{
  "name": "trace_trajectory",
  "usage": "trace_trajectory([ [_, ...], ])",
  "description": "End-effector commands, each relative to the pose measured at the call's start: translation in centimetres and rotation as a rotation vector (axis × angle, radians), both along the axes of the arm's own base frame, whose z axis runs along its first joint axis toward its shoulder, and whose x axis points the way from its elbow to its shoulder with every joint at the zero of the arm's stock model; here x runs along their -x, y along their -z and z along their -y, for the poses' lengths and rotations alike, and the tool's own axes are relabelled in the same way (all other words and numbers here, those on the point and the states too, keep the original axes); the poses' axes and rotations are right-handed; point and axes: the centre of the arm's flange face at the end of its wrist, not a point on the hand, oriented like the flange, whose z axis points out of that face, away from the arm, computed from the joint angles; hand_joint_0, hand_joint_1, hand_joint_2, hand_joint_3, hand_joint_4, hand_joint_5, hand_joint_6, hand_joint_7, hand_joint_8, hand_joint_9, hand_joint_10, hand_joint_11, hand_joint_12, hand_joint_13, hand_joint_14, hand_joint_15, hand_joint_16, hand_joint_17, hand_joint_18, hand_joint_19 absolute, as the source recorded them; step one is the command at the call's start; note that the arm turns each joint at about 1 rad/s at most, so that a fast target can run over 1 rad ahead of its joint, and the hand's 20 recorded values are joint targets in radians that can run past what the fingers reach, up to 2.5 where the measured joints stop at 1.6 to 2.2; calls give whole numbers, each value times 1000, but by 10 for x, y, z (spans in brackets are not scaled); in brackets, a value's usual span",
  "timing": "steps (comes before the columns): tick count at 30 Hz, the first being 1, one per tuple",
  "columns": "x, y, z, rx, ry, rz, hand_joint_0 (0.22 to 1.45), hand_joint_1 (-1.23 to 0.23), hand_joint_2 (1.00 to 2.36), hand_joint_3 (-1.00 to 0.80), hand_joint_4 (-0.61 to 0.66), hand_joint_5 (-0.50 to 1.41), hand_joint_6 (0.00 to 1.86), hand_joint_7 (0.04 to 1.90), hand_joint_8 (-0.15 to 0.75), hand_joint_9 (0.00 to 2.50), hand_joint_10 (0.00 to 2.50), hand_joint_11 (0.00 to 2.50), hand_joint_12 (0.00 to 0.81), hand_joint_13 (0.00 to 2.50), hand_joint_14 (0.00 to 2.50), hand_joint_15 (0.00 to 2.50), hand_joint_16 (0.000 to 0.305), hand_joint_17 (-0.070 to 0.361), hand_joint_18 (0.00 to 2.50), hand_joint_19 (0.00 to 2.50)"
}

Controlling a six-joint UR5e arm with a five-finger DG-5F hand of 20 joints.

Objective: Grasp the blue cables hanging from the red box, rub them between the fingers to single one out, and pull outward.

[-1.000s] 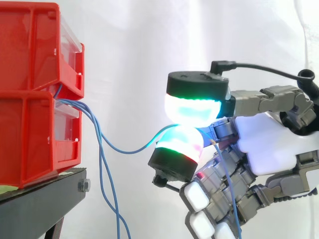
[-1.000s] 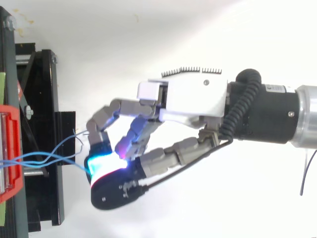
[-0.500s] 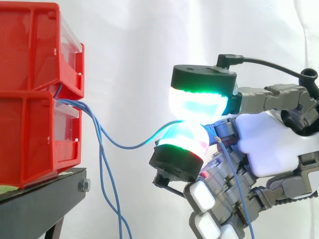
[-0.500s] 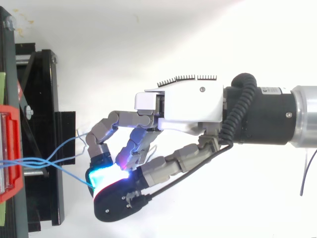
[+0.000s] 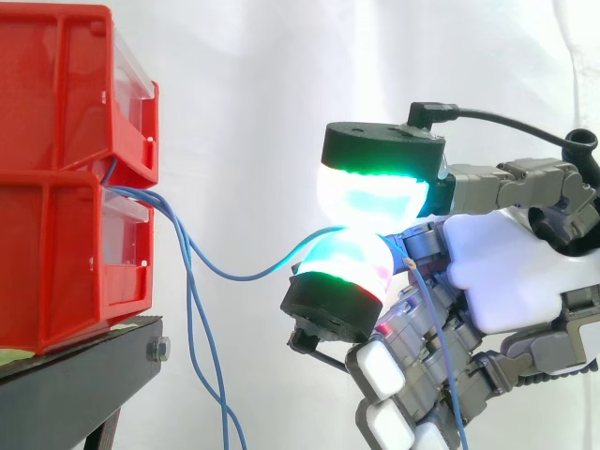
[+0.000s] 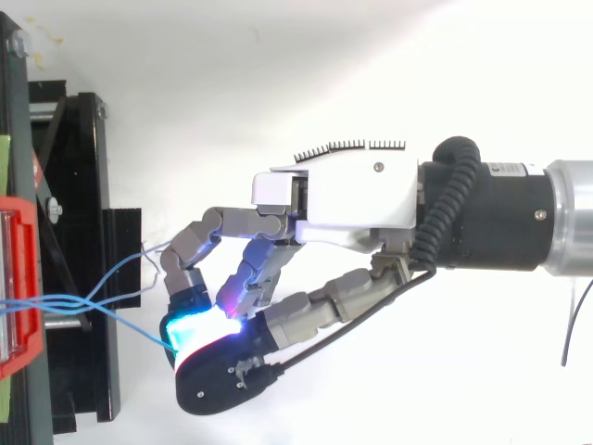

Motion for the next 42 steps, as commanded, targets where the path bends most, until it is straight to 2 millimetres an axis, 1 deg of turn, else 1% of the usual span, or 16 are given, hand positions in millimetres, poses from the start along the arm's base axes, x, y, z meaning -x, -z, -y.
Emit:
trace_trajectory([
  [1, 0, 0, 0, 0, 0, 0, 676, -799, 1013, 107, -138, -139, 939, 1449, 303, 1010, 16, 525, 408, 868, 19, 537, 51, 114, 771, 548],
  [11, 0, 0, 0, 0, 0, 0, 671, -792, 1012, 98, -128, -138, 937, 1442, 301, 1070, 14, 555, 400, 920, 19, 570, 50, 113, 793, 558],
  [42, 0, 0, 0, 0, 0, 0, 666, -789, 1011, 102, -128, -136, 937, 1426, 300, 1069, 15, 554, 400, 930, 19, 581, 50, 113, 812, 559],
])
